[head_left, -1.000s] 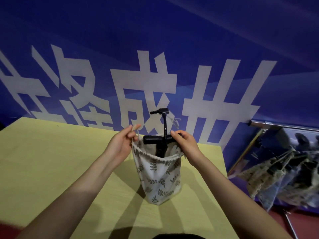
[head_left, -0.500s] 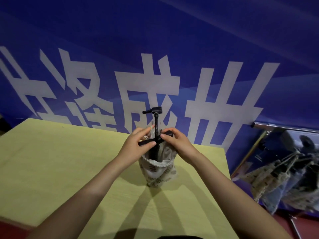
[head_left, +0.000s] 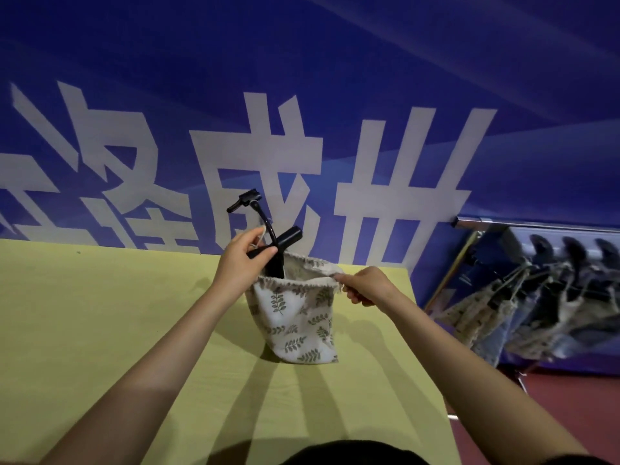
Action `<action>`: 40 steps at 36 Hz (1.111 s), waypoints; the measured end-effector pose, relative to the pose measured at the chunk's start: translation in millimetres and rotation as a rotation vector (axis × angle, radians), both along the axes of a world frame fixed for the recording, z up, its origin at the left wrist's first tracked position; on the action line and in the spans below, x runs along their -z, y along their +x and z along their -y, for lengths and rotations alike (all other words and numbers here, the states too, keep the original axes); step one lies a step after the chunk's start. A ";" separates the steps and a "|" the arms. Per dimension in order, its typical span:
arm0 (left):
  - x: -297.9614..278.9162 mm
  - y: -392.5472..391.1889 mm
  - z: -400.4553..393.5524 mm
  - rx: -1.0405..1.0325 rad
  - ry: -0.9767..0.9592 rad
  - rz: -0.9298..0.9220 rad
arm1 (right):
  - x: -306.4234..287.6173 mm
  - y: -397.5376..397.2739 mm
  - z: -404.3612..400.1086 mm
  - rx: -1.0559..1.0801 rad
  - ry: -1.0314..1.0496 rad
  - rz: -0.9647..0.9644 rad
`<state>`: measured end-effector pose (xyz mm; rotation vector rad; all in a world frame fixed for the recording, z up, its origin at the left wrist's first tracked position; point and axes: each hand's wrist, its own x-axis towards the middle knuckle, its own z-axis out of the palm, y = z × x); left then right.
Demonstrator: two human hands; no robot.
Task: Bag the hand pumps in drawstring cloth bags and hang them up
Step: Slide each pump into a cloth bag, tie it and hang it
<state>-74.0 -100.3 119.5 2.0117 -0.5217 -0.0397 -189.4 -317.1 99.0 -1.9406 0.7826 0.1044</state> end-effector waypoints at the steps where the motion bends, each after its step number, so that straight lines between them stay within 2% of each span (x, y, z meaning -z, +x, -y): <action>1: 0.5 1.0 0.3 0.012 0.014 0.016 | -0.2 -1.0 0.0 0.053 0.083 0.044; 4: 2.0 7.3 -1.2 0.051 0.019 0.017 | -2.1 -0.8 -3.3 0.168 0.236 0.144; 7: 2.3 12.0 -6.3 0.095 -0.009 -0.009 | -0.5 4.0 -12.1 0.189 0.192 0.066; 13: 4.9 15.5 -13.2 0.163 -0.020 -0.023 | 14.3 17.9 -34.9 0.261 0.271 -0.010; 17: 3.8 19.7 -17.3 0.227 0.003 -0.022 | 27.9 29.6 -49.5 0.392 0.337 0.112; 24: 3.9 28.6 -24.0 0.282 0.003 -0.029 | 30.4 34.7 -62.5 0.396 0.032 0.220; 27: 4.6 34.2 -26.2 0.308 0.009 -0.042 | 32.6 27.1 -60.5 0.359 -0.176 0.083; 30: 4.7 37.3 -28.0 0.342 -0.007 -0.054 | 33.3 12.8 -61.4 0.393 -0.199 -0.022; 32: 5.4 38.9 -28.3 0.347 -0.014 -0.054 | 32.2 5.2 -63.5 0.434 -0.116 -0.016; 34: 5.2 40.6 -26.6 0.372 -0.025 -0.045 | 29.0 -1.4 -65.8 0.515 0.068 0.061; 38: 1.6 43.3 -24.5 0.412 -0.019 -0.046 | 5.3 -6.4 -76.5 0.668 0.725 0.442; 40: -0.4 46.2 -25.1 0.441 -0.007 -0.071 | -12.0 -5.5 -80.5 0.704 0.877 0.612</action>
